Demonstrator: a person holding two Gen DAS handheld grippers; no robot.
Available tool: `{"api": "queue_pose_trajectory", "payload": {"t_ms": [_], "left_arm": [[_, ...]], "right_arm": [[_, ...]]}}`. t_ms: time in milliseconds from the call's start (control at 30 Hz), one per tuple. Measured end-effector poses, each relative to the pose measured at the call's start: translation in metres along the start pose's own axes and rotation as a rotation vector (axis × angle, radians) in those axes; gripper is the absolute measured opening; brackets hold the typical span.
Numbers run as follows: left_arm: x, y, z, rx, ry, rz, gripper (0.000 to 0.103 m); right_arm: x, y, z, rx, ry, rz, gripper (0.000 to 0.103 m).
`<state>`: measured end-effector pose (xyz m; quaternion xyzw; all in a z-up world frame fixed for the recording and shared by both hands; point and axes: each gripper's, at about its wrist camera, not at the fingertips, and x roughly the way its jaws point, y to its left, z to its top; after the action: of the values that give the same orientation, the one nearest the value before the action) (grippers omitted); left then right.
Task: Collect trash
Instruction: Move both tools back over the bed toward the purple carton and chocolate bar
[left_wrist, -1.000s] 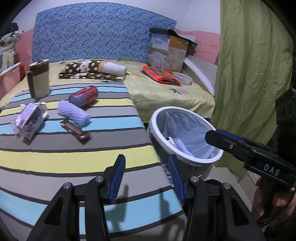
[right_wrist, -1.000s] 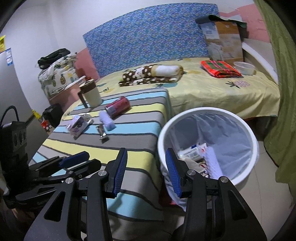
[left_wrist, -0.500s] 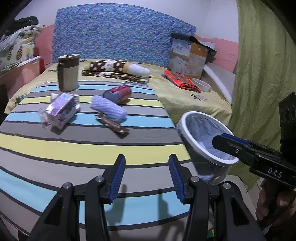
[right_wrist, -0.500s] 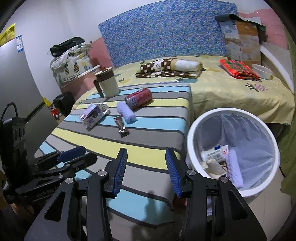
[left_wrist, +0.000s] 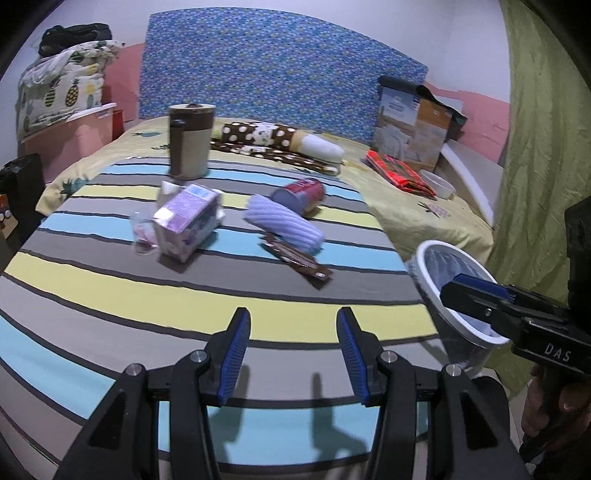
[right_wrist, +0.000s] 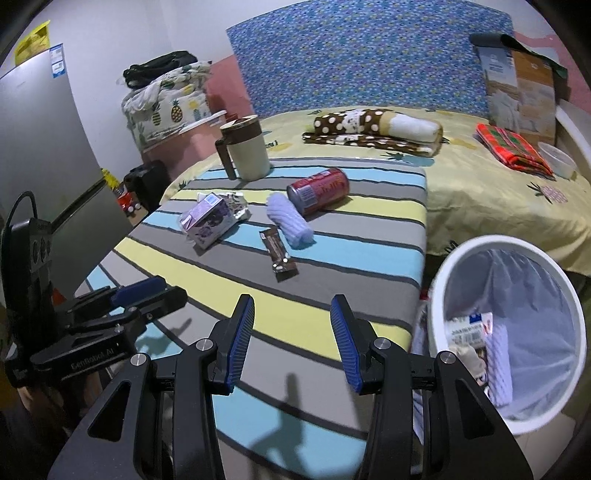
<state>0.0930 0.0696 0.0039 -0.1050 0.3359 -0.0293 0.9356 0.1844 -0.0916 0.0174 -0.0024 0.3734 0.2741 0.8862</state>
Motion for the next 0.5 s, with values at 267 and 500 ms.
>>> {"api": "queue_pose_trajectory", "payload": {"t_ms": [267,500], "left_arm": [[0.006,0.035,0.016,-0.031,-0.015,0.06,0.053],[0.025,0.057,0.029,-0.034,-0.01,0.104,0.057]], "right_arm": [[0.027,0.008,0.011,-0.027,0.034,0.023,0.045],[0.054,0.007,0.019,-0.046,0.08,0.035,0.045]]}}
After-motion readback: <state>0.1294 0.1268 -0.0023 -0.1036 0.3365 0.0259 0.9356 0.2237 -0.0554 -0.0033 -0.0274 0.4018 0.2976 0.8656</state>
